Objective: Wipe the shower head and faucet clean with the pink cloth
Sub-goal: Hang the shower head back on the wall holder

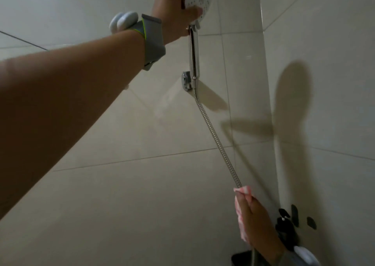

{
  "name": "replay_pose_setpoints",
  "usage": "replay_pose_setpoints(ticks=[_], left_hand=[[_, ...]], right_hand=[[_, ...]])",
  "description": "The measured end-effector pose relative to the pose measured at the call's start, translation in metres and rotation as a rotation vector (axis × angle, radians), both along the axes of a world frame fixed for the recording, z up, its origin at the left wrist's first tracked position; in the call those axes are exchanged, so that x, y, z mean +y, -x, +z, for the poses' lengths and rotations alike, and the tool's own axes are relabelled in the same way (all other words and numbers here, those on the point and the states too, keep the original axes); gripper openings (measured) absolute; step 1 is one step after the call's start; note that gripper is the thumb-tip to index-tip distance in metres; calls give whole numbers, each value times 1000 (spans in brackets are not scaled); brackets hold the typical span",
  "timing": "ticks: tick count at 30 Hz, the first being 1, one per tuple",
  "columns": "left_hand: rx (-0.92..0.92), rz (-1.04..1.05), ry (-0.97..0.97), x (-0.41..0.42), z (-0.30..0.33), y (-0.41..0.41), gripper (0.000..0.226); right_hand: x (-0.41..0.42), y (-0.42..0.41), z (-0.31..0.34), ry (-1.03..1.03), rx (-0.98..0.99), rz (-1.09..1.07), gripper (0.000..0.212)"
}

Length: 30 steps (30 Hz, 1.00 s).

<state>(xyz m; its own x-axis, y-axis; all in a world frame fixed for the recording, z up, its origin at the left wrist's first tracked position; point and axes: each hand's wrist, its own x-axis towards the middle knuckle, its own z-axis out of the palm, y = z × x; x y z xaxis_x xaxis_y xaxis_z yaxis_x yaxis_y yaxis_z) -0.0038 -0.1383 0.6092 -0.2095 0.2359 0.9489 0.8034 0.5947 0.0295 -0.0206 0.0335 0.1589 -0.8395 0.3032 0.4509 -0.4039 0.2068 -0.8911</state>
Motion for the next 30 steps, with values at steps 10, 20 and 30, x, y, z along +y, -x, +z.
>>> replay_pose_setpoints(ticks=[10,20,30], left_hand=[[115,49,90,14,41,-5,43],[-261,-163,-16,-4,46,25,32],[-351,-276,-31,-12,30,23,31]], right_hand=[[-13,17,69,31,82,129,41],[0,27,31,-44,-227,54,19],[-34,27,12,-17,-80,-95,22]])
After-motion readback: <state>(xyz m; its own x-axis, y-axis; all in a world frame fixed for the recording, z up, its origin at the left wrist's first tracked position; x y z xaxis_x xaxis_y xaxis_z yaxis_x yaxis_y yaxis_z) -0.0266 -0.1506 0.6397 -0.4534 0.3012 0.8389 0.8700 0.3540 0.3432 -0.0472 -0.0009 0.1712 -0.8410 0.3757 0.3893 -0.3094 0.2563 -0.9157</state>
